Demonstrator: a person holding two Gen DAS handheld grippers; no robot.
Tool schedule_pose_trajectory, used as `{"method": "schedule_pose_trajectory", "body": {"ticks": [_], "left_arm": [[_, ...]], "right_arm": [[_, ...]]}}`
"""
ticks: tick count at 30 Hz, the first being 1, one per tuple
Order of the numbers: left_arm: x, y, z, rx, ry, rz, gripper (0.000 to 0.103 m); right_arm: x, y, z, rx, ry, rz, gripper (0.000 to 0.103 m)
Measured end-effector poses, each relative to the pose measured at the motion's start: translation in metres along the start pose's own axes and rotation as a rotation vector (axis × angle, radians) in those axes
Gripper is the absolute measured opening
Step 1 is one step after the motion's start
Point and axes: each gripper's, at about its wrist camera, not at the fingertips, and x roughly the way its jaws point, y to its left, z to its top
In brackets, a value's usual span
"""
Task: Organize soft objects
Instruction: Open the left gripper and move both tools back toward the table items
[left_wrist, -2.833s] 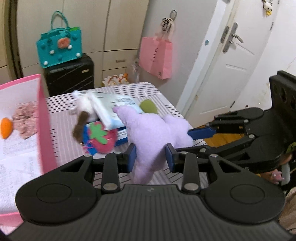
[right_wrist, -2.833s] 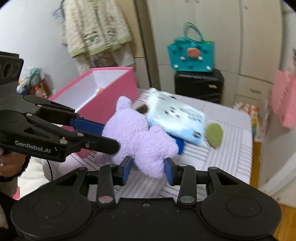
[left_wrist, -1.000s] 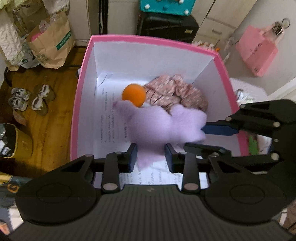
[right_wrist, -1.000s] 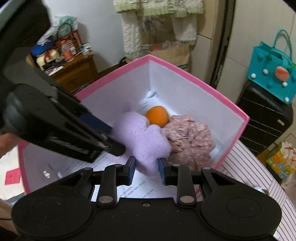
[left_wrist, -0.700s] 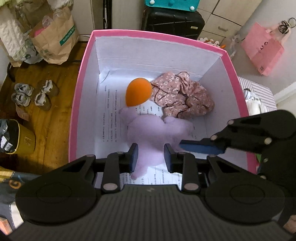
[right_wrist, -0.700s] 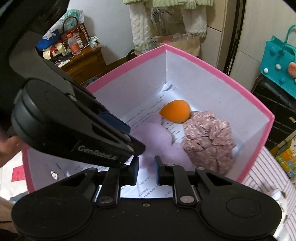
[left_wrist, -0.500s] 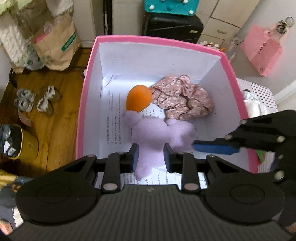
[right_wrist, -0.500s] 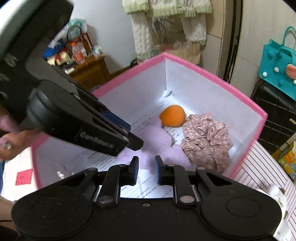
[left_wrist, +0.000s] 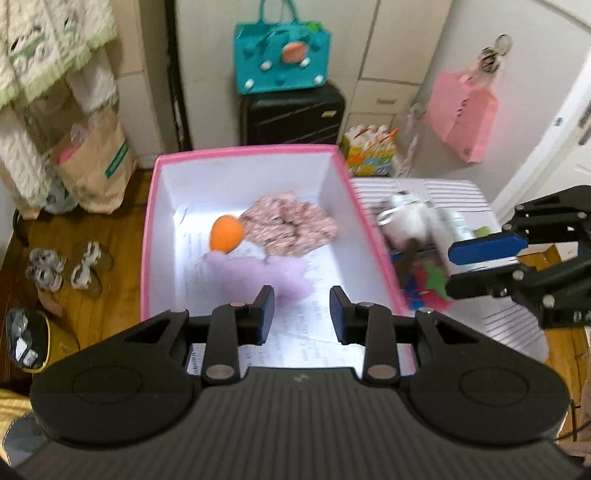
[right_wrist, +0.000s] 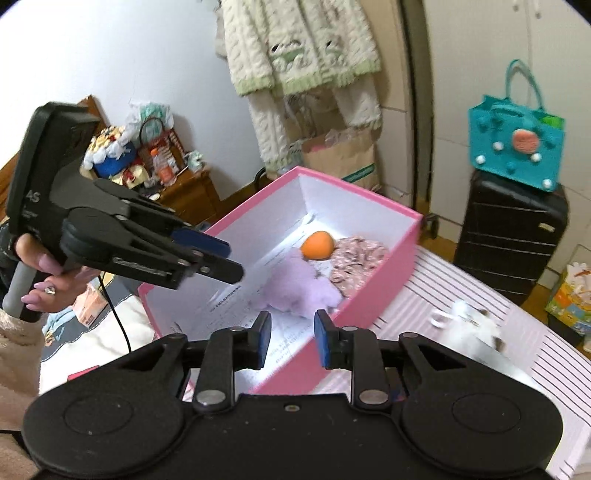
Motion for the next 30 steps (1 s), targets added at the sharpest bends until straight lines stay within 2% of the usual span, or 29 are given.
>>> {"method": "schedule_pose_trajectory", "body": {"ticks": [7, 14, 21, 30], "left_arm": [[-0.031, -0.051, -0.009, 0.110, -0.087, -0.035, 0.034], [-0.042, -0.103, -0.014, 0.194, -0.118, -0.094, 0.041], [-0.025, -0.137, -0.018, 0.214, -0.116, -0.169, 0.041], [0.007, -0.162, -0.021, 0.190, -0.156, -0.202, 0.041]], "right_arm": [[-0.048, -0.011, -0.028, 0.009, -0.034, -0.058, 0.032], [-0.091, -0.019, -0.054, 0.007, -0.087, -0.113, 0.039], [-0.114, -0.046, -0.080, 0.042, -0.142, -0.159, 0.040], [-0.116, -0.090, -0.103, 0.132, -0.145, -0.174, 0.041]]}}
